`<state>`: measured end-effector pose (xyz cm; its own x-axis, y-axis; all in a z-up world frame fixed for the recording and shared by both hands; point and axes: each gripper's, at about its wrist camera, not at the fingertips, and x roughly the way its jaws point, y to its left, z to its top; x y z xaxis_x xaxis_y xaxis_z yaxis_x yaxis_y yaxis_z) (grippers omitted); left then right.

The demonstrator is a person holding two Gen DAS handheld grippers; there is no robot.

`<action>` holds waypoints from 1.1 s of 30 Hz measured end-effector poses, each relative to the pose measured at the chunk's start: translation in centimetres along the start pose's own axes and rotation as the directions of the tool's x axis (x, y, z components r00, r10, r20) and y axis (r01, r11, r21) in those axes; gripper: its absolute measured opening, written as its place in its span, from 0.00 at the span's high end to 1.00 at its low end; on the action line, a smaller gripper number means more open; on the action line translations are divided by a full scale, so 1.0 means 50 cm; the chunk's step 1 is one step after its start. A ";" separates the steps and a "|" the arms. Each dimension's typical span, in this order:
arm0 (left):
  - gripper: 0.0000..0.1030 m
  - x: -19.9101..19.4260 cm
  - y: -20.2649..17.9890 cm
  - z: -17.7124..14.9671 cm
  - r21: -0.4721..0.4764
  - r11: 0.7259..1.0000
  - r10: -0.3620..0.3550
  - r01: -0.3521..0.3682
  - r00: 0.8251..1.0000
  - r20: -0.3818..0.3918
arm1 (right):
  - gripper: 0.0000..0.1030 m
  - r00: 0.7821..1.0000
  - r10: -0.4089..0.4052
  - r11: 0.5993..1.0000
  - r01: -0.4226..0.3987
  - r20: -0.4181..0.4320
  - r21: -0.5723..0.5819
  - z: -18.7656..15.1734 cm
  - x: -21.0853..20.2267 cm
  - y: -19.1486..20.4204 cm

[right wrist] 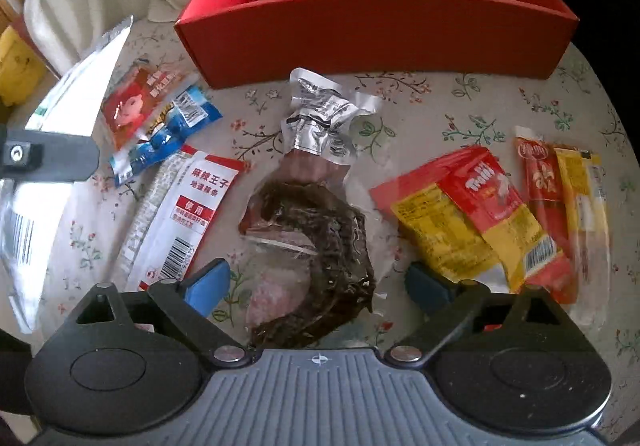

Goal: Organize snacks
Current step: 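Carry the white sachet and jerky pouch into the red box with both tools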

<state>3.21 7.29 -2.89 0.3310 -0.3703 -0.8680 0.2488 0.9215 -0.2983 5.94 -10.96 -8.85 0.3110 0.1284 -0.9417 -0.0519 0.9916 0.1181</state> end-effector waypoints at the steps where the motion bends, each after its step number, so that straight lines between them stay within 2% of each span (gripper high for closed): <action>1: 0.62 -0.001 0.001 -0.002 0.001 1.000 -0.001 0.001 1.000 0.000 | 0.09 1.000 0.004 1.000 -0.004 0.002 -0.007 -0.001 -0.003 -0.003; 4: 0.62 0.002 0.008 -0.005 -0.009 1.000 0.003 -0.003 1.000 -0.006 | 0.22 1.000 0.001 1.000 -0.001 0.006 -0.027 -0.001 -0.018 -0.016; 8: 0.62 0.003 0.005 -0.002 -0.015 1.000 0.002 -0.002 1.000 -0.003 | 0.25 0.997 0.076 0.996 -0.076 -0.001 0.046 0.004 -0.043 -0.057; 11: 0.62 0.002 0.002 -0.001 -0.008 1.000 -0.002 0.002 1.000 0.002 | 0.25 0.992 0.122 0.990 -0.125 0.045 0.063 0.010 -0.076 -0.060; 15: 0.62 0.004 0.000 0.004 -0.010 1.000 -0.008 0.008 1.000 0.002 | 0.25 0.983 0.143 0.985 -0.153 0.115 0.080 0.022 -0.128 -0.078; 20: 0.62 -0.005 -0.020 0.027 0.005 1.000 -0.009 0.009 0.999 0.040 | 0.25 0.977 0.122 0.986 -0.139 0.174 0.090 0.071 -0.138 -0.091; 27: 0.62 -0.003 -0.059 0.097 0.021 1.000 0.010 -0.013 0.994 0.105 | 0.25 0.961 0.104 0.989 -0.127 0.255 0.079 0.157 -0.165 -0.120; 33: 0.62 0.029 -0.092 0.171 0.047 0.996 0.066 -0.074 0.986 0.153 | 0.25 0.950 0.080 0.991 -0.109 0.301 0.081 0.249 -0.153 -0.131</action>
<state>10.33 1.51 0.64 0.4816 -0.3227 -0.8148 0.2666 0.9396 -0.2145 15.73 -18.26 1.51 0.5772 0.2045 -0.7906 -0.0081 0.9695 0.2449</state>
